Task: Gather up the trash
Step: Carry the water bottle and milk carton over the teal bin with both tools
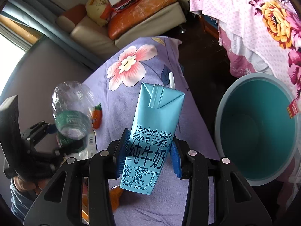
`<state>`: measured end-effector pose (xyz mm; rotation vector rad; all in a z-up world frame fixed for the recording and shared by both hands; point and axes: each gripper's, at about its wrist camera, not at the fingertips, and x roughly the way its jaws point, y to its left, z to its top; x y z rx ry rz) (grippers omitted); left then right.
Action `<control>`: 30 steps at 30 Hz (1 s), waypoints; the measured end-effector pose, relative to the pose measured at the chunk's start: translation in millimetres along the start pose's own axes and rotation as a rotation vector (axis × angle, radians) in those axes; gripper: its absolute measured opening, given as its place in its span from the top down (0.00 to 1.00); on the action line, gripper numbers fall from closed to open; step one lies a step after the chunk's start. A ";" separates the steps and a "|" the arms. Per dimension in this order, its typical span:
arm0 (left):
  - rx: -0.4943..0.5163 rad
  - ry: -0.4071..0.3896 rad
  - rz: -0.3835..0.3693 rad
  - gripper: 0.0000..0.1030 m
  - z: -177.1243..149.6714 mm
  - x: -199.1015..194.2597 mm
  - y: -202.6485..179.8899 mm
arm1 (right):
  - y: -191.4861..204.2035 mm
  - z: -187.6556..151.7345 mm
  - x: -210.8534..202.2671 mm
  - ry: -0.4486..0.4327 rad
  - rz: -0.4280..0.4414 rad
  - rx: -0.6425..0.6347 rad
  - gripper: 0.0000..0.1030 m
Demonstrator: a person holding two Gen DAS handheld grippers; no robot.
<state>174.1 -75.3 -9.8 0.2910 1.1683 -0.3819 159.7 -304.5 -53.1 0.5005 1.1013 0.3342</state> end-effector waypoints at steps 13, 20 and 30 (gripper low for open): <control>0.082 0.030 0.055 0.28 -9.1 18.7 -25.2 | -7.7 -10.0 5.2 0.026 0.013 0.012 0.63; 0.147 0.106 0.122 0.15 -24.5 42.0 -21.7 | -8.1 -13.7 5.2 0.043 -0.005 0.000 0.63; 0.048 0.064 0.038 0.28 -32.0 39.0 1.3 | -2.6 -15.5 6.2 0.042 -0.035 -0.017 0.63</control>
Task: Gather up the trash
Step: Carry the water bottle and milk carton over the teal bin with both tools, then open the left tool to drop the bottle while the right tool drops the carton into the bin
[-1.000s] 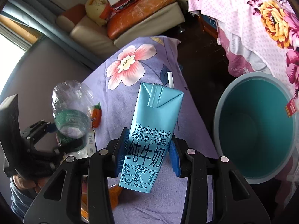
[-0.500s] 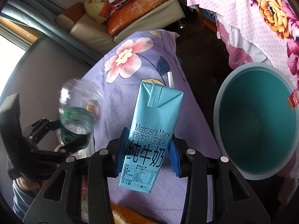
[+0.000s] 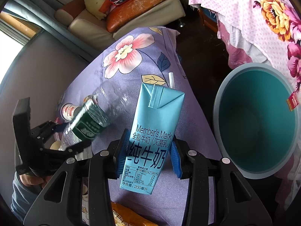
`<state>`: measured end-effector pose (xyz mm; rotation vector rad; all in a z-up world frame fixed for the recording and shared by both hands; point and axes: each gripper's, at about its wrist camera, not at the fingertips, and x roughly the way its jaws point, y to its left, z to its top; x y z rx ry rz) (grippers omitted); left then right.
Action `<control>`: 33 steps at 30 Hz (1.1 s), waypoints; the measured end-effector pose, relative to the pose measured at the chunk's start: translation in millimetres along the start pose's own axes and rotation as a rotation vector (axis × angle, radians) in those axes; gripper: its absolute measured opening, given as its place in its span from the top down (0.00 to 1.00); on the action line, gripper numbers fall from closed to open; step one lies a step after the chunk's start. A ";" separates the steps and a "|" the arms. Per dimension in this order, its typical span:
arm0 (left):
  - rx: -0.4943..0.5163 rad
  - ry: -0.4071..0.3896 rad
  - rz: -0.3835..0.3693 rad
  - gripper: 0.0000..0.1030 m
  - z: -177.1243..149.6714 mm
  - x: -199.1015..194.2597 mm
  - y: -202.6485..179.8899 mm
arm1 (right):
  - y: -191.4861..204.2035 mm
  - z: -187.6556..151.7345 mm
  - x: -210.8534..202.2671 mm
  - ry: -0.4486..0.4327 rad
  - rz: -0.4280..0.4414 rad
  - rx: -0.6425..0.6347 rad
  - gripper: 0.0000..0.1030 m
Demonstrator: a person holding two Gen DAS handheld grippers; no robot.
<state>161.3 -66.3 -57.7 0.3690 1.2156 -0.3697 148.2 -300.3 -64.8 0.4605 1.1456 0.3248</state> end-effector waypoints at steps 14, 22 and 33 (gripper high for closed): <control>0.004 -0.133 -0.064 0.28 38.9 -63.5 -66.2 | -50.6 6.8 -77.0 -0.213 -0.064 0.094 0.63; 0.116 -0.052 -0.147 0.28 82.9 -21.4 -172.2 | -135.6 -10.8 -115.3 -0.265 -0.180 0.230 0.63; 0.167 0.113 -0.113 0.26 117.1 51.4 -239.7 | -192.2 -20.8 -105.6 -0.228 -0.193 0.298 0.63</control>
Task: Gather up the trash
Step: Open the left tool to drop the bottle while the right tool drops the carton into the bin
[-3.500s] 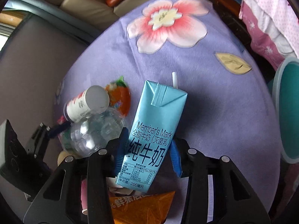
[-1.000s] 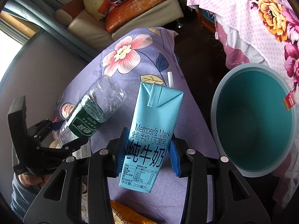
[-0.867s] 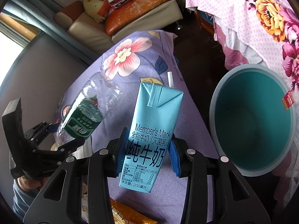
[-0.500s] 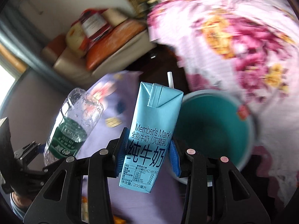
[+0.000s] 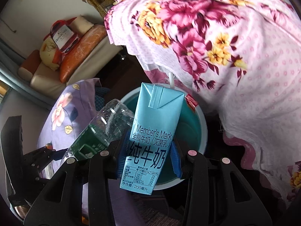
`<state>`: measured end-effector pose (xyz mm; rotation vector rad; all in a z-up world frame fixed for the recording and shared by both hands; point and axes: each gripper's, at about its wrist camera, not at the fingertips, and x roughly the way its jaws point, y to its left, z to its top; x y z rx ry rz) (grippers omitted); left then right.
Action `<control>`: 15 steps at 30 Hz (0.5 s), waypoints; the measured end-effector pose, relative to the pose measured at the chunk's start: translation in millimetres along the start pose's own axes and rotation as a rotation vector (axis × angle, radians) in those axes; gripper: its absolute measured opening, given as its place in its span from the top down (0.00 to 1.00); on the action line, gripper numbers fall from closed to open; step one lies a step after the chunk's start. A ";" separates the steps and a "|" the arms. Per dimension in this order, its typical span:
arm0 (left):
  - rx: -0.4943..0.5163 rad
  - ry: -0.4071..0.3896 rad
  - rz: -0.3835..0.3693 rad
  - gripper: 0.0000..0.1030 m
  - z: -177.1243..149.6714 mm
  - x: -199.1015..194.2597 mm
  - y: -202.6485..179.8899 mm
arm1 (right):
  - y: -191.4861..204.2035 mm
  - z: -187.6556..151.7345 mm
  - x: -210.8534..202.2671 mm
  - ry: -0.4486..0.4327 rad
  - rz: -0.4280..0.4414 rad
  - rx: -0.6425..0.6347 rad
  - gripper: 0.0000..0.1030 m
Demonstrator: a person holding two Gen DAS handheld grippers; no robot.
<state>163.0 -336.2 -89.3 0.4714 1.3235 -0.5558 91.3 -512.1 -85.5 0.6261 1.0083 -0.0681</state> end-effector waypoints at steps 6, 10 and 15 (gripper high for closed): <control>-0.008 0.010 -0.006 0.26 2.5 8.7 -1.0 | -8.7 -5.1 11.8 0.039 -0.003 0.010 0.63; -0.033 0.001 -0.019 0.23 0.8 6.2 5.7 | -6.4 -5.9 18.1 0.053 -0.005 0.008 0.63; -0.081 -0.018 -0.049 0.22 -1.5 0.8 16.9 | -4.7 -4.9 25.3 0.063 -0.029 0.005 0.62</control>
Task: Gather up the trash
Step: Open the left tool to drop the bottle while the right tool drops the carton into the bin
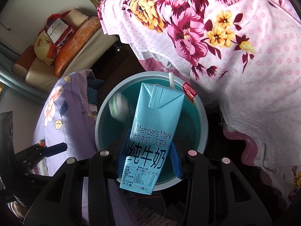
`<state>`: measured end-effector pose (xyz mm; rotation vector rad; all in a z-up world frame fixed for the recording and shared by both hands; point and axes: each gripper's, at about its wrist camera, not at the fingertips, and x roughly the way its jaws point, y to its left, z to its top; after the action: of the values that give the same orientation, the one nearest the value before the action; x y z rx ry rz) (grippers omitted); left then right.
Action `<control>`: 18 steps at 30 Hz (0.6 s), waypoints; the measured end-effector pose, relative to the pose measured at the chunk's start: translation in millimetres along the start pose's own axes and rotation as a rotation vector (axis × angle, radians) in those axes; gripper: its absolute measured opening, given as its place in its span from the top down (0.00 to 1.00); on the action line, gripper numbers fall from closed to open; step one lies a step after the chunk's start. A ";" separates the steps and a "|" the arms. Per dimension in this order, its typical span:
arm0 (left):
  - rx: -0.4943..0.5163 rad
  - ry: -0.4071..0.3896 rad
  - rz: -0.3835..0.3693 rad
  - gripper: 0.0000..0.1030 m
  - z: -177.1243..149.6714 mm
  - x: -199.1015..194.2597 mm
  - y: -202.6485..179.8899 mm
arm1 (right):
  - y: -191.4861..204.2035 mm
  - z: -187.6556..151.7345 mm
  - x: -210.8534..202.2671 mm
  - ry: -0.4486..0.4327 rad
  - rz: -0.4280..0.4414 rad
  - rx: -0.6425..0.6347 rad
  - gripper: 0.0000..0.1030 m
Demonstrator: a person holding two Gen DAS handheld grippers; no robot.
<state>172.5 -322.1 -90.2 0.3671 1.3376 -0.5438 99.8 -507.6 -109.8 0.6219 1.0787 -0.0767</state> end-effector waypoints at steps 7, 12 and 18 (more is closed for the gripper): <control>-0.041 -0.061 -0.044 0.19 -6.8 -22.7 6.4 | 4.2 -0.9 5.2 0.016 -0.041 -0.003 0.37; -0.062 -0.111 -0.052 0.11 -15.1 -40.0 12.0 | 12.0 -1.7 -1.7 0.010 -0.051 -0.012 0.31; -0.128 -0.146 -0.087 0.11 -36.9 -57.4 29.0 | 32.6 -7.8 -17.3 0.008 -0.060 -0.052 0.28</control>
<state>151.1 -268.9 -43.2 0.1615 1.2438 -0.5438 96.6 -480.7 -83.6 0.5434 1.1037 -0.0984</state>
